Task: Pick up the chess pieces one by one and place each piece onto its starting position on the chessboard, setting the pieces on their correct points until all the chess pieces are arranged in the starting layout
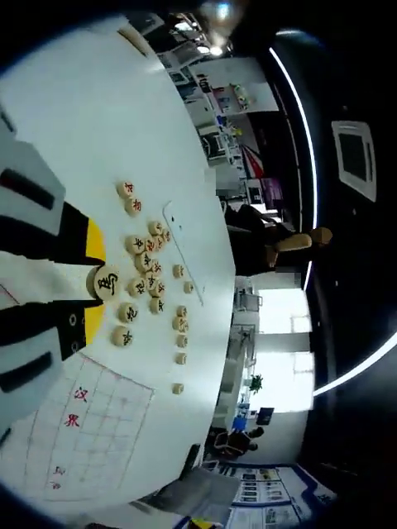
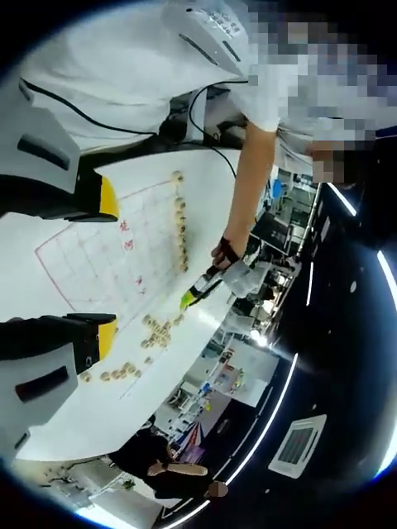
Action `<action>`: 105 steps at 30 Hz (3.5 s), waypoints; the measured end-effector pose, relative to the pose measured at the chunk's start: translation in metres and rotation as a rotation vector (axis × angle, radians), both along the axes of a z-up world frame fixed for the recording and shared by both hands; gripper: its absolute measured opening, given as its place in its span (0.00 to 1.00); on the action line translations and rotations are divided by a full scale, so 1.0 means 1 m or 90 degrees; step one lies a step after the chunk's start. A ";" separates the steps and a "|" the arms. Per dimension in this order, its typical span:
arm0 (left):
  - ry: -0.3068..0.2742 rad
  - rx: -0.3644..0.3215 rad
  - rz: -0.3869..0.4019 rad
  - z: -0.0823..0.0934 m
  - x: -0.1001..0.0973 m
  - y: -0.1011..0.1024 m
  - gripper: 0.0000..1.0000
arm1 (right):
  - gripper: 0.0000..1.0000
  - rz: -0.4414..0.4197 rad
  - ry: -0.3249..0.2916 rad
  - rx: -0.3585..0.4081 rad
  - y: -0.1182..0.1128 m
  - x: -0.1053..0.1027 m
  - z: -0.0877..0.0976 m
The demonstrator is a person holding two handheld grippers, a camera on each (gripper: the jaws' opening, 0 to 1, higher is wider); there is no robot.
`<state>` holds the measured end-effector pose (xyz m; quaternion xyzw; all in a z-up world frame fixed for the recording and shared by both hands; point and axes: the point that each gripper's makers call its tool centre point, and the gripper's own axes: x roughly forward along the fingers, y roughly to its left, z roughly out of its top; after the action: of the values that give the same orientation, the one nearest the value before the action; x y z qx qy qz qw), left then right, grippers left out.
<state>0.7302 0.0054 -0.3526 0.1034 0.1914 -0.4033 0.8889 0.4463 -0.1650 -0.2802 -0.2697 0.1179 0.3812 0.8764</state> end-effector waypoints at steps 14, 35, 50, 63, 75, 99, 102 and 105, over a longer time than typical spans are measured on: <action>-0.012 -0.015 -0.112 0.008 -0.137 0.046 0.19 | 0.45 0.003 0.009 -0.008 0.004 0.001 -0.005; 0.056 0.027 -0.226 -0.031 -0.254 0.064 0.19 | 0.45 0.004 0.006 -0.004 0.002 -0.002 -0.004; 0.086 0.026 -0.236 -0.042 -0.260 0.064 0.19 | 0.44 0.001 0.008 -0.005 0.000 -0.001 -0.006; 0.086 0.029 -0.229 -0.042 -0.255 0.062 0.19 | 0.44 -0.001 0.008 -0.007 0.000 0.000 -0.006; 0.100 0.019 -0.222 -0.042 -0.253 0.065 0.20 | 0.44 0.001 0.009 -0.010 0.001 0.001 -0.007; 0.004 -0.046 -0.135 0.001 -0.193 0.058 0.40 | 0.44 0.002 0.007 -0.011 0.002 -0.001 -0.007; -0.008 -0.058 -0.096 0.008 -0.163 0.054 0.40 | 0.44 -0.001 0.006 -0.009 0.000 0.000 -0.006; -0.013 -0.057 -0.086 0.010 -0.148 0.049 0.39 | 0.44 -0.004 0.006 -0.006 -0.002 0.000 -0.006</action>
<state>0.5825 0.0543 -0.3421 0.0806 0.1567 -0.4695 0.8652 0.4466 -0.1665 -0.2860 -0.2717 0.1245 0.3791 0.8758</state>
